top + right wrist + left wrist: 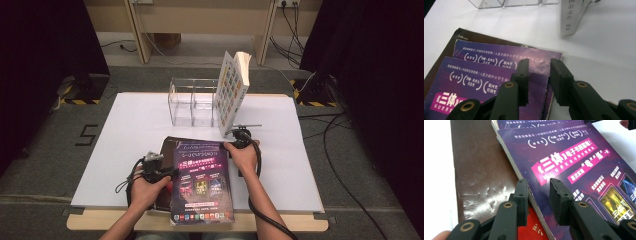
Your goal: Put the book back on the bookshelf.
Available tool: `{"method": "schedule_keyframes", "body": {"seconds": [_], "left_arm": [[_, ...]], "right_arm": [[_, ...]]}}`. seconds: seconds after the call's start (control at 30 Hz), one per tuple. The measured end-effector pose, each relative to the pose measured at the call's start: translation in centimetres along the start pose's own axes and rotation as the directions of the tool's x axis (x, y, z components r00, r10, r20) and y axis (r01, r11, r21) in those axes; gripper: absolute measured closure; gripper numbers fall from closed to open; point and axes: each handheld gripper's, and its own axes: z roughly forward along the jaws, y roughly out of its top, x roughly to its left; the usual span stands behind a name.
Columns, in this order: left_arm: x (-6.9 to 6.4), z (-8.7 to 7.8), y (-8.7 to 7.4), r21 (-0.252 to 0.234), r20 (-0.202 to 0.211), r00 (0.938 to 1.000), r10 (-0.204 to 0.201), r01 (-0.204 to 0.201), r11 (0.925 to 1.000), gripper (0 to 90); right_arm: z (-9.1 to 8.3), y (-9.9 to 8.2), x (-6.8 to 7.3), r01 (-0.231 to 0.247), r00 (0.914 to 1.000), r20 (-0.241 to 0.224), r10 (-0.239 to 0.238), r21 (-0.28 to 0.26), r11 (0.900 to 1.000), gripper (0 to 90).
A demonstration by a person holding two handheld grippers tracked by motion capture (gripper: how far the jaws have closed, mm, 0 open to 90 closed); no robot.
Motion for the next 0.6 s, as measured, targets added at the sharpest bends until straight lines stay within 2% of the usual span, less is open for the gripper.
{"method": "schedule_keyframes", "body": {"seconds": [0.27, 0.4, 0.6], "left_arm": [[-0.09, 0.01, 0.04, 0.002, -0.006, 1.0000, 0.004, -0.004, 1.0000, 68.3], [-0.11, 0.01, 0.09, 0.005, -0.007, 0.9999, 0.008, -0.008, 1.0000, 68.3], [-0.11, 0.01, 0.10, 0.006, -0.007, 1.0000, 0.007, -0.007, 1.0000, 68.3]], "right_arm": [[-0.48, -0.20, -0.07, -0.013, 0.9998, -0.016, 0.013, 0.000, 0.9999, 71.5], [-0.74, -0.54, -0.44, -0.031, 0.9985, -0.044, 0.031, 0.016, 0.9994, 72.3], [-0.95, -0.55, -0.30, -0.026, 0.9987, -0.043, 0.026, 0.018, 0.9995, 72.4]]}}
